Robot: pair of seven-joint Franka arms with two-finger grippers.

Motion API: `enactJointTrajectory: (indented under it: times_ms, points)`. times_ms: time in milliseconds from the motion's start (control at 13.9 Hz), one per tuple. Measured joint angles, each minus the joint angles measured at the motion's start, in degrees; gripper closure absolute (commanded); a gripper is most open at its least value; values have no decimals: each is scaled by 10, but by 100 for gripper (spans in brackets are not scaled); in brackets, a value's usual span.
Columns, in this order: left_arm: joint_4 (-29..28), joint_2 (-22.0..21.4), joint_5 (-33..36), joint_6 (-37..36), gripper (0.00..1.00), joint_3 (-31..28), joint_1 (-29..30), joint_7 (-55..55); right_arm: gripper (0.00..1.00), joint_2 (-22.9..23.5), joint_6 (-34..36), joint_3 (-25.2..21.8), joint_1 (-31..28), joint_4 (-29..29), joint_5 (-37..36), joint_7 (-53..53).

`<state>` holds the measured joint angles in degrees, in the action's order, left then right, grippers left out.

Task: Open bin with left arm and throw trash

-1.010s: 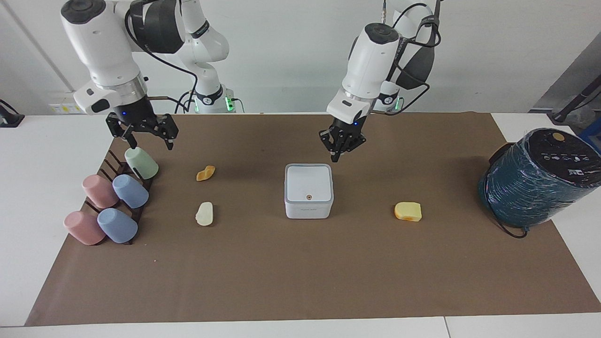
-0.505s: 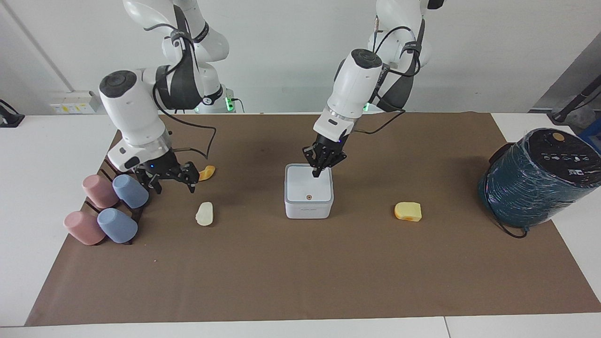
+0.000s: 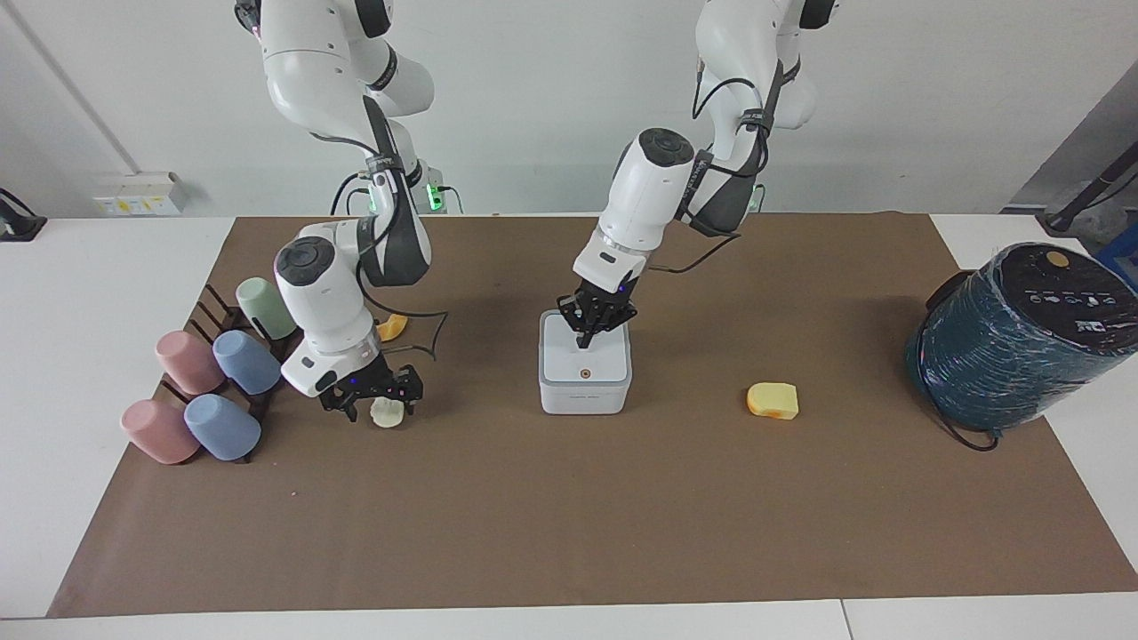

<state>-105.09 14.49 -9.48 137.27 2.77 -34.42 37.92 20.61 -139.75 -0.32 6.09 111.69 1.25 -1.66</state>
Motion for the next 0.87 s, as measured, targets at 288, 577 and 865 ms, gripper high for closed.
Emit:
enactJointTrajectory:
  times_ms: [288, 577, 865]
  points:
    - [-20, 3, -1, 26, 100, 0, 0, 0, 100, 2, -11, 0, -3, 20, 0, -11]
    - [-30, 5, -1, 49, 100, -2, -7, 0, 100, -1, 22, 1, -2, 3, 6, 1]
    - [-15, 4, -1, 22, 100, -5, -7, 0, 100, -37, 142, 4, 1, -63, 43, 23]
